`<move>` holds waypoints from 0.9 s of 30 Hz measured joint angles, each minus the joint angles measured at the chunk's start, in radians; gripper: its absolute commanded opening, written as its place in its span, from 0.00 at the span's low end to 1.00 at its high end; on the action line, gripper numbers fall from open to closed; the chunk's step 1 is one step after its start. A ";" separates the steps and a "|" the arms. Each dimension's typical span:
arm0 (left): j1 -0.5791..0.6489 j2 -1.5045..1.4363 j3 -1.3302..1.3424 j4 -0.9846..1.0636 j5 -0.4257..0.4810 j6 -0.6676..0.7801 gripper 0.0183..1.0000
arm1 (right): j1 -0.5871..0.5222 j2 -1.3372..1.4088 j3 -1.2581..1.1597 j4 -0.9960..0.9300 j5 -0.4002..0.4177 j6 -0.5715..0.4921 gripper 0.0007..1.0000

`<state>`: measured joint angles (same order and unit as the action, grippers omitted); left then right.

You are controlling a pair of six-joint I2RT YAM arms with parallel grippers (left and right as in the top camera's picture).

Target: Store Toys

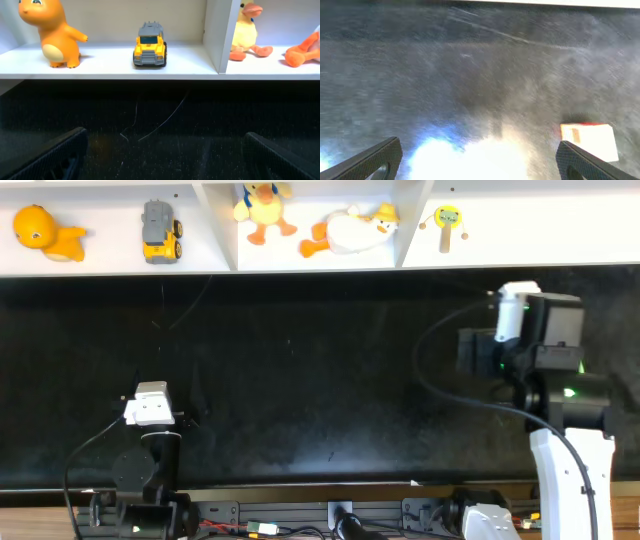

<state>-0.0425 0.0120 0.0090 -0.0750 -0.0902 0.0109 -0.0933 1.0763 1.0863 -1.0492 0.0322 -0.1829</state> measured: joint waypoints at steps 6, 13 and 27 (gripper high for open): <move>0.000 0.000 0.000 0.000 0.000 0.000 1.00 | -0.260 0.000 0.000 -0.077 -0.126 -0.193 1.00; 0.000 0.000 0.000 0.000 0.000 0.000 1.00 | -0.576 0.000 0.000 -0.212 -0.245 -0.540 1.00; 0.000 0.000 0.000 0.000 0.000 0.000 1.00 | -1.004 0.117 0.000 -0.197 -0.290 -0.966 1.00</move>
<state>-0.0425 0.0120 0.0090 -0.0753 -0.0902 0.0109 -1.0973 1.1938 1.0863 -1.2465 -0.2581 -1.1484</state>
